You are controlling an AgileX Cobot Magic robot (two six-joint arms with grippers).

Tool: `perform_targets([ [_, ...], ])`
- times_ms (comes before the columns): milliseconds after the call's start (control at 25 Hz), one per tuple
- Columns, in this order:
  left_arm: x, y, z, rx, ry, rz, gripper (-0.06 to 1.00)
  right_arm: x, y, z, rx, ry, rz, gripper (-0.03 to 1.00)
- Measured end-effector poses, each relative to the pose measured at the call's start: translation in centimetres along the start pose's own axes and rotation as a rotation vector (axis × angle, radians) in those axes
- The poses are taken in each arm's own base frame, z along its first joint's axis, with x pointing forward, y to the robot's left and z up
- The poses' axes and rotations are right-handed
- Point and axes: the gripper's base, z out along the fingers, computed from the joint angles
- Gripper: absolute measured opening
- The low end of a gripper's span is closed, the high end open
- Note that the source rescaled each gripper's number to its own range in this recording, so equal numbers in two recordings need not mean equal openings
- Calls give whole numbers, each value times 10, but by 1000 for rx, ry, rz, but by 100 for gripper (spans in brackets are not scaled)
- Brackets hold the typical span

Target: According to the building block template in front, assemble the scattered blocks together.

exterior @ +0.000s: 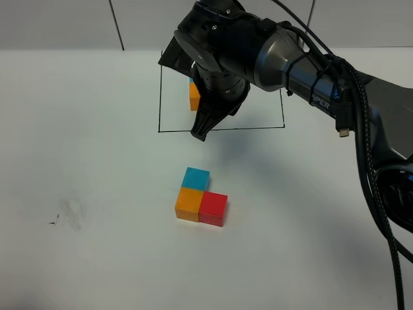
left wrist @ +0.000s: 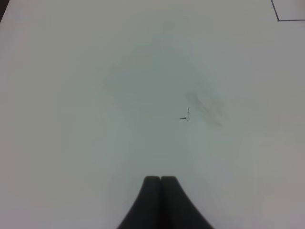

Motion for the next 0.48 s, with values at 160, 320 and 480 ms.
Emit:
perform_targets([
  [160, 0, 0, 0, 0, 0, 0, 0, 4, -13, -1, 11, 0, 113, 0],
  [320, 0, 0, 0, 0, 0, 0, 0, 13, -39, -6, 15, -6, 181, 0],
  [480, 0, 0, 0, 0, 0, 0, 0, 26, -67, -20, 3, -33, 261, 0],
])
